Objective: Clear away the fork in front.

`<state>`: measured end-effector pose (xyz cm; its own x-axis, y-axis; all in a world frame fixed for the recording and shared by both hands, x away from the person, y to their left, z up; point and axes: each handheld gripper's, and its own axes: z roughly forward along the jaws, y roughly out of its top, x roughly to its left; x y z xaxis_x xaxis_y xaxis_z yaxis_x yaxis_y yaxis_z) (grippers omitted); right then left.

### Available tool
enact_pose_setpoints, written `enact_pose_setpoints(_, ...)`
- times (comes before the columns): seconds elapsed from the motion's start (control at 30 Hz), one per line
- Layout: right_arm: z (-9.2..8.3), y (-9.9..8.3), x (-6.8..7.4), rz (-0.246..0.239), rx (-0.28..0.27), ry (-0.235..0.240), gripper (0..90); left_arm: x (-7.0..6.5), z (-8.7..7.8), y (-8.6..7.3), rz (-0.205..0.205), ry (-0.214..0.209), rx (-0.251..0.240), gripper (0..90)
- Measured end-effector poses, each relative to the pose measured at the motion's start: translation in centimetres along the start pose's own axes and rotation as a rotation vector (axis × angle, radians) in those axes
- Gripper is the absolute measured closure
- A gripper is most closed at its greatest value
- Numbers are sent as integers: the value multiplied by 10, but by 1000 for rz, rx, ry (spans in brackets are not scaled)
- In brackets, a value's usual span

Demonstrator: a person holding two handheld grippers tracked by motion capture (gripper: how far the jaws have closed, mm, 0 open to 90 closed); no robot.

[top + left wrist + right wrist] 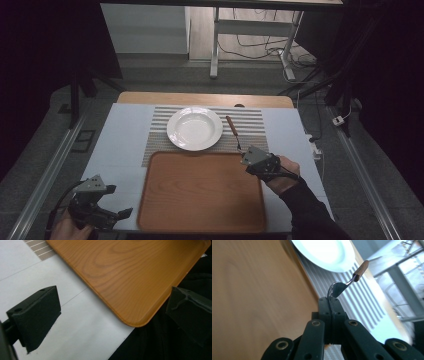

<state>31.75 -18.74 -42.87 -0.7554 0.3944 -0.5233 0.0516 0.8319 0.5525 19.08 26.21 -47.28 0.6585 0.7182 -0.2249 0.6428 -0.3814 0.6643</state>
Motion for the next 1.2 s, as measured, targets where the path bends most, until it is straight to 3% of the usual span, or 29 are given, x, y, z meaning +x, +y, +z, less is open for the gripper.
enact_pose_setpoints(0.07, -7, -3, -1, 54, -43, 44, 898, 0, 2, 2, 14, -6, -1, 0)
enact_pose_setpoints(0.2, -12, -7, -2, 109, -87, 98, 898, 0, 6, 7, 53, -32, -13, 0)
enact_pose_setpoints(0.27, -17, -10, -2, 157, -126, 151, 898, 0, 8, 10, 71, -44, -16, 0)
enact_pose_setpoints(0.43, -24, -14, -3, 205, -182, 217, 898, -2, 12, 19, 102, -61, -36, 0)
enact_pose_setpoints(0.47, -27, -16, -2, 227, -209, 251, 898, -2, 13, 21, 106, -65, -40, 0)
enact_pose_setpoints(0.73, -36, -20, 3, 263, -263, 346, 898, -3, 25, 40, 143, -80, -21, 0)
enact_pose_setpoints(1.2, -39, -17, 19, 253, -318, 494, 898, -14, 54, 82, 277, -96, 28, 0)
